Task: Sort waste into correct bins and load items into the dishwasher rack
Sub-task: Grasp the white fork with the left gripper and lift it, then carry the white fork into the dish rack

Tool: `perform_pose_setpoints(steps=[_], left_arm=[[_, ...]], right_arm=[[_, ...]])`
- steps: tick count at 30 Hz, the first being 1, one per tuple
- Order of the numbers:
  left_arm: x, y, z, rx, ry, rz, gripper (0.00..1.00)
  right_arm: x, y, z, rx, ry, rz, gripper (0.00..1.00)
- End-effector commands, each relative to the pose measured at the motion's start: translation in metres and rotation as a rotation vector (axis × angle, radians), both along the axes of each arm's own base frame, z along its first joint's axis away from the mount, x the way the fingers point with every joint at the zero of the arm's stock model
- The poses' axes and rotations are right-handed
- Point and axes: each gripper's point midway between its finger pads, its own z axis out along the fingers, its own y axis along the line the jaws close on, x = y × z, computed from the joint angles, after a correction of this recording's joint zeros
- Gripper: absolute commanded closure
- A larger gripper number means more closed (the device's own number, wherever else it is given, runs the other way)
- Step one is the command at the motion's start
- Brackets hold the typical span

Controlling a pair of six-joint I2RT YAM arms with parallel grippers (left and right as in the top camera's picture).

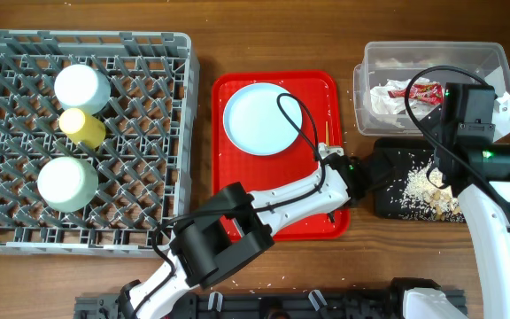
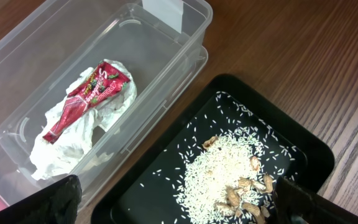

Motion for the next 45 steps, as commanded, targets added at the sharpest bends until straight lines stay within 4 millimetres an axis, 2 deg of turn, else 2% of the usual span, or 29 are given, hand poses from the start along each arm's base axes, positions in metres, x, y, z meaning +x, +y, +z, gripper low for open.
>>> perform_pose_setpoints(steps=[1, 10, 14, 21, 27, 32, 34, 36, 39, 41, 43, 45], left_arm=[[0.002, 0.007, 0.004, 0.005, -0.009, 0.006, 0.69], [0.002, 0.008, 0.008, 0.004, -0.01, 0.004, 0.8], [0.003, 0.008, 0.02, -0.009, -0.027, 0.005, 0.86], [0.009, 0.018, 0.026, 0.033, -0.069, 0.013, 0.94], [0.014, 0.02, 0.049, 0.014, -0.117, 0.02, 0.96], [0.03, 0.031, 0.082, -0.008, -0.168, -0.014, 0.96], [0.044, 0.043, 0.095, -0.002, -0.189, -0.057, 0.96], [0.065, 0.064, 0.11, 0.016, -0.209, -0.091, 0.96], [0.095, 0.114, 0.129, 0.049, -0.21, -0.024, 0.96], [0.118, 0.165, 0.147, 0.077, -0.212, 0.029, 0.96], [0.133, 0.2, 0.159, 0.113, -0.223, -0.019, 0.96], [0.145, 0.227, 0.164, 0.139, -0.228, -0.02, 0.96]], right_arm=[[0.0, -0.003, 0.0, -0.017, 0.008, -0.006, 0.0], [0.0, -0.003, 0.0, -0.017, 0.008, -0.006, 0.0], [0.0, -0.003, 0.0, -0.017, 0.008, -0.006, 0.0], [0.0, -0.003, 0.0, -0.017, 0.008, -0.005, 0.0], [0.0, -0.003, 0.0, -0.017, 0.008, -0.006, 0.0], [0.0, -0.003, 0.0, -0.017, 0.007, -0.006, 0.0], [0.0, -0.003, 0.0, -0.017, 0.008, -0.006, 0.0], [0.0, -0.003, 0.0, -0.017, 0.008, -0.006, 0.0], [0.0, -0.003, 0.0, -0.017, 0.007, -0.005, 0.0], [0.001, -0.003, 0.001, -0.017, 0.005, -0.005, 0.0], [0.001, -0.003, 0.001, -0.017, 0.005, -0.006, 0.0], [0.001, -0.003, 0.001, -0.017, 0.005, -0.006, 0.0]])
